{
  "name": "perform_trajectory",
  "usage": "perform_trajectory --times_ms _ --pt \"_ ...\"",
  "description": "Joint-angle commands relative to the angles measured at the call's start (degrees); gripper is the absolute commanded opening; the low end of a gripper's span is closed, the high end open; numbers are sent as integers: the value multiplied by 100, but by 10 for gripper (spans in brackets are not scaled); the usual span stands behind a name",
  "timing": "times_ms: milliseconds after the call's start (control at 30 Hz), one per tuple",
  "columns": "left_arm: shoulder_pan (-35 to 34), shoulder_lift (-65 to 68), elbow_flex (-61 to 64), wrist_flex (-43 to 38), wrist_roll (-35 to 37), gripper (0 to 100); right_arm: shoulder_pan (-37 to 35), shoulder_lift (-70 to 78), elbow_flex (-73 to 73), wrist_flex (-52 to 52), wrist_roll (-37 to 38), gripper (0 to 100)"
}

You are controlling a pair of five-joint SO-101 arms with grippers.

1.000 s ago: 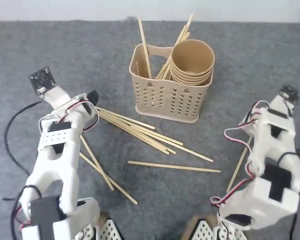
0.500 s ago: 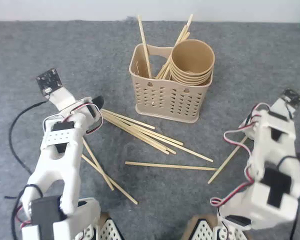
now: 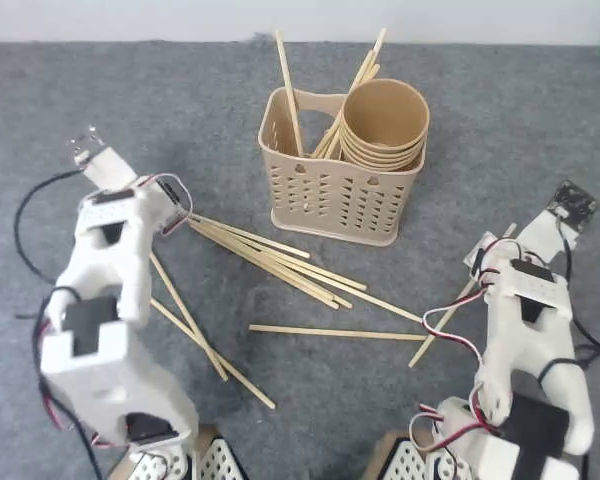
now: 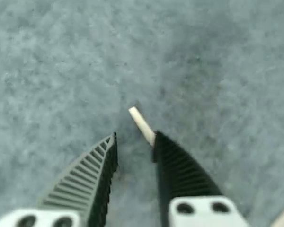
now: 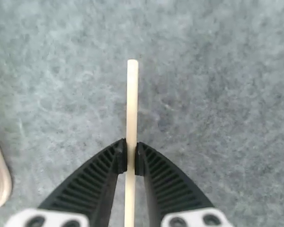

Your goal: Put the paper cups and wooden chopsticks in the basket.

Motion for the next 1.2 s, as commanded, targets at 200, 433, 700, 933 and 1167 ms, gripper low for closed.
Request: perform_trajectory --times_ms 200,433,700,933,1167 --pt "105 1732 -3020 2040 70 69 -154 -356 -9 -136 -26 8" --pt "114 2163 -3697 2576 35 69 -180 -356 -9 -154 -18 8" --pt "132 2163 -3723 2549 26 70 -180 171 -290 -295 88 8" --pt "132 1793 -3741 2585 70 174 -189 295 -352 -286 97 8" --pt "114 1213 -2888 2127 325 232 -189 295 -352 -286 97 8"
